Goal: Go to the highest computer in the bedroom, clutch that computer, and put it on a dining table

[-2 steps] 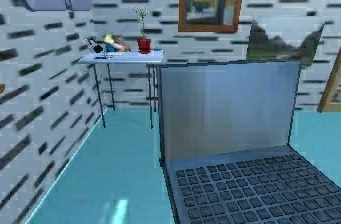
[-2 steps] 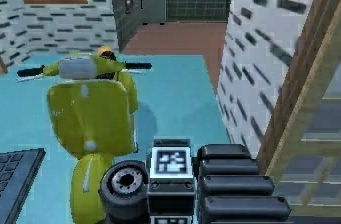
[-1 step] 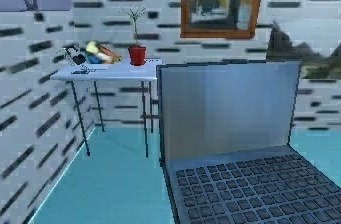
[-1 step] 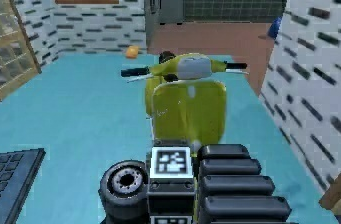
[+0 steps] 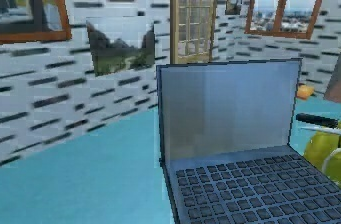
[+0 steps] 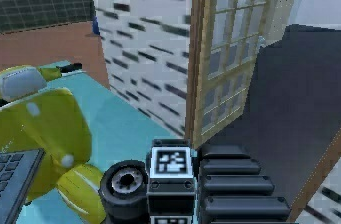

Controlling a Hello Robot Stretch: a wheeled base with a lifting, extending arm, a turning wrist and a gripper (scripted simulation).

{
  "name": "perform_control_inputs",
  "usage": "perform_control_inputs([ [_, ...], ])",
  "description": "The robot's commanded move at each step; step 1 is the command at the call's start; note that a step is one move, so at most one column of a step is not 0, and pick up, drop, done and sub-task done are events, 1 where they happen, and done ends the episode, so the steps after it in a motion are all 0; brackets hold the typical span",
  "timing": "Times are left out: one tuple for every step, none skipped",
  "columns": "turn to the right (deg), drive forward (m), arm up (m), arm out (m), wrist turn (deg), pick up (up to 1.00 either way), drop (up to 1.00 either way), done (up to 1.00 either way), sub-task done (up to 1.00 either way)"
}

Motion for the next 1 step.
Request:
perform_control_inputs([
  [6.0, 0.00, 0.00, 0.00, 0.0, 0.00, 0.00, 0.00, 0.00],
])
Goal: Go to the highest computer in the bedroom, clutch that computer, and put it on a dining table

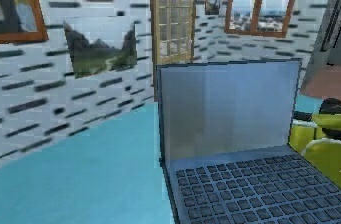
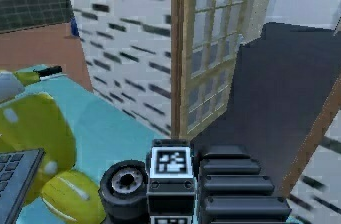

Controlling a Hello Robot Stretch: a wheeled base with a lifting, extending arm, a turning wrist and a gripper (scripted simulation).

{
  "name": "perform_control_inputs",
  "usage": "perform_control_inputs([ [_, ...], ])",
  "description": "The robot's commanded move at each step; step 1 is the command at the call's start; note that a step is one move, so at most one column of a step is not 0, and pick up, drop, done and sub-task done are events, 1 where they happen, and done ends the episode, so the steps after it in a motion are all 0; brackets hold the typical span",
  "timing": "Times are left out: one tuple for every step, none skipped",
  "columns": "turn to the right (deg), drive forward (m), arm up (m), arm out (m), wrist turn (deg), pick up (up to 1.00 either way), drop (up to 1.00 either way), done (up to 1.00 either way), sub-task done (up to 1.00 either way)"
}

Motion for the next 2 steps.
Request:
perform_control_inputs([
  [0.0, 1.00, 0.00, 0.00, 0.0, 0.00, 0.00, 0.00, 0.00],
  [15.0, 0.00, 0.00, 0.00, 0.0, 0.00, 0.00, 0.00, 0.00],
])
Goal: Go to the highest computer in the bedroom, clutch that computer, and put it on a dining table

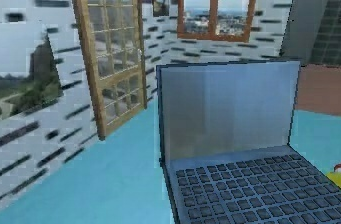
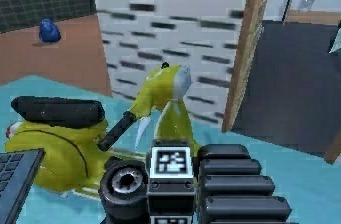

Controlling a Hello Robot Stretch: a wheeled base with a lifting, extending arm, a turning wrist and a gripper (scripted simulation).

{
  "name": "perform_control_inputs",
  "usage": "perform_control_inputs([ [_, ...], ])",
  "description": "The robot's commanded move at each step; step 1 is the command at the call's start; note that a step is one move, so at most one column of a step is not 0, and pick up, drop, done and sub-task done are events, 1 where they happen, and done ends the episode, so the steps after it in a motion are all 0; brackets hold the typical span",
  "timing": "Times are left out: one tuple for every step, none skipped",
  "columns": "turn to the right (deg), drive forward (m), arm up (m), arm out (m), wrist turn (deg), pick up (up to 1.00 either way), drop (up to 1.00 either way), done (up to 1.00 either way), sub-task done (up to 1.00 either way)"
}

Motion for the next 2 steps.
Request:
perform_control_inputs([
  [0.0, 0.05, 0.00, 0.00, 0.0, 0.00, 0.00, 0.00, 0.00],
  [24.0, 0.00, 0.00, 0.00, 0.0, 0.00, 0.00, 0.00, 0.00],
])
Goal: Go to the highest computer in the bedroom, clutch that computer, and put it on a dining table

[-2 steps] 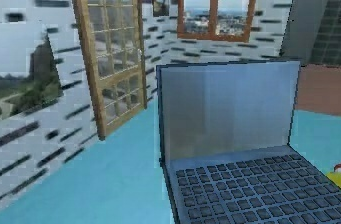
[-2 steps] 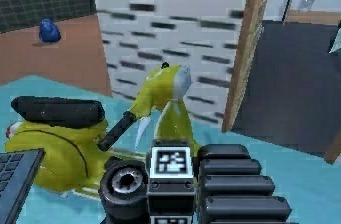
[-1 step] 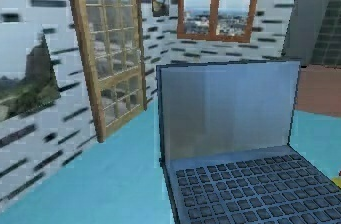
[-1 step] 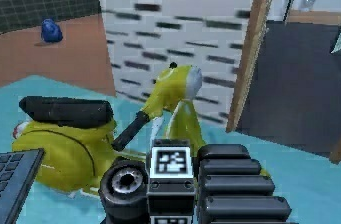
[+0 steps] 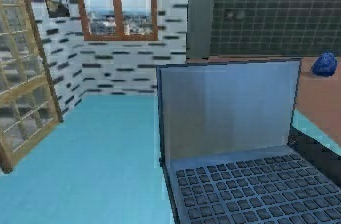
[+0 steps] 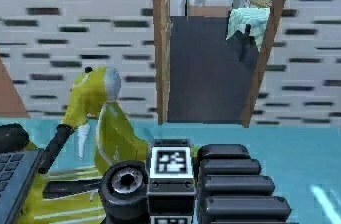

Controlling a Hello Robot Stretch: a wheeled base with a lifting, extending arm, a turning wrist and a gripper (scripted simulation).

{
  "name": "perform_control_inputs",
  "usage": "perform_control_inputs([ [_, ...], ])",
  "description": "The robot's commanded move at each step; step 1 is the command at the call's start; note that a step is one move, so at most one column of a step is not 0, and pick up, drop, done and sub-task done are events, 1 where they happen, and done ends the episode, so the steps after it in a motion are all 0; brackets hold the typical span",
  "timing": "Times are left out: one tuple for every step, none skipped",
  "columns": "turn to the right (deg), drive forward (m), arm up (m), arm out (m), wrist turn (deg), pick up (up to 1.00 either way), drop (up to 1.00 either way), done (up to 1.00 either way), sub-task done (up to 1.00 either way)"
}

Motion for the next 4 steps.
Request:
perform_control_inputs([
  [0.0, 1.00, 0.00, 0.00, 0.0, 0.00, 0.00, 0.00, 0.00],
  [6.0, 0.00, 0.00, 0.00, 0.0, 0.00, 0.00, 0.00, 0.00],
  [0.0, 0.60, 0.00, 0.00, 0.0, 0.00, 0.00, 0.00, 0.00],
  [45.0, 0.00, 0.00, 0.00, 0.0, 0.00, 0.00, 0.00, 0.00],
])
